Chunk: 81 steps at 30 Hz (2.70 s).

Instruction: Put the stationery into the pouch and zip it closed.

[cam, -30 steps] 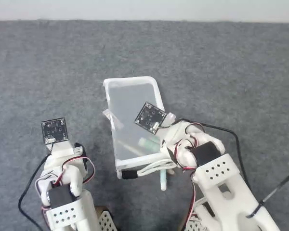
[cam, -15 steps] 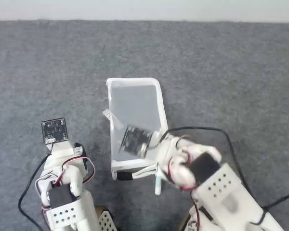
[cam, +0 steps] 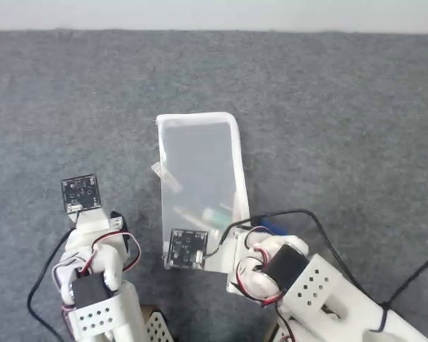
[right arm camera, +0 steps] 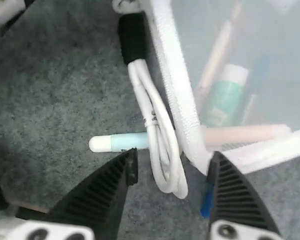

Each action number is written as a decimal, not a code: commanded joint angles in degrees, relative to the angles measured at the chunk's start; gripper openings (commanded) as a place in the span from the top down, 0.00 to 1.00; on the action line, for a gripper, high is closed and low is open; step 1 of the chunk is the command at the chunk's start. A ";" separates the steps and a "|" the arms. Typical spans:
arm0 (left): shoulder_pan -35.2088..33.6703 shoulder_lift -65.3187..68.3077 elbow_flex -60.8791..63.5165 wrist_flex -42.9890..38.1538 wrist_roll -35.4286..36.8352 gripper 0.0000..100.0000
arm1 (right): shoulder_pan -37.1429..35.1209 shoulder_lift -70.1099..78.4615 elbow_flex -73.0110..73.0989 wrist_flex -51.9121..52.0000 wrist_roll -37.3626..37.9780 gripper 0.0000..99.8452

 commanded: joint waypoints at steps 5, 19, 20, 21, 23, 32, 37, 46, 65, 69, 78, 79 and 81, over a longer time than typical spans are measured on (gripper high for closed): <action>-0.35 -1.23 -2.59 -0.79 0.35 0.90 | -0.13 -1.36 5.19 -7.52 2.99 0.70; -0.35 -1.23 -2.59 -0.70 0.35 0.90 | 20.18 -1.36 14.15 -33.98 6.59 0.74; -0.35 -1.23 -2.59 -0.70 0.35 0.90 | 21.32 -1.36 14.15 -35.12 6.59 0.74; -0.35 -1.23 -2.59 -0.70 0.35 0.90 | 22.37 -1.36 14.15 -36.18 6.59 0.74; -0.35 -1.23 -2.59 -0.70 0.35 0.90 | 23.52 -1.36 13.98 -37.14 6.59 0.74; -0.35 -1.23 -2.51 -0.79 0.35 0.90 | 23.43 -1.89 10.90 -33.89 0.18 0.92; -0.35 -1.23 -2.51 -0.79 0.35 0.90 | 23.34 -1.98 1.49 -20.97 -0.18 0.99; -0.35 -1.23 -2.51 -0.79 0.35 0.90 | 24.66 -1.98 -5.71 -4.97 -0.26 0.99; -0.35 -1.23 -2.51 -0.70 0.35 0.90 | 38.81 -12.00 -6.07 7.69 3.16 0.74; -0.35 -1.23 -2.51 -0.70 0.35 0.90 | 35.30 -19.74 -8.00 10.07 3.08 0.79; -0.35 -1.23 -2.51 -0.79 0.35 0.90 | 16.48 -14.99 -10.99 10.86 2.90 0.79; -0.35 -1.23 -2.51 -0.79 0.35 0.90 | 14.64 -13.32 -10.99 10.42 2.90 0.79; -0.35 -1.23 -2.51 -0.79 0.35 0.90 | 11.65 -9.98 -10.99 8.48 1.58 0.79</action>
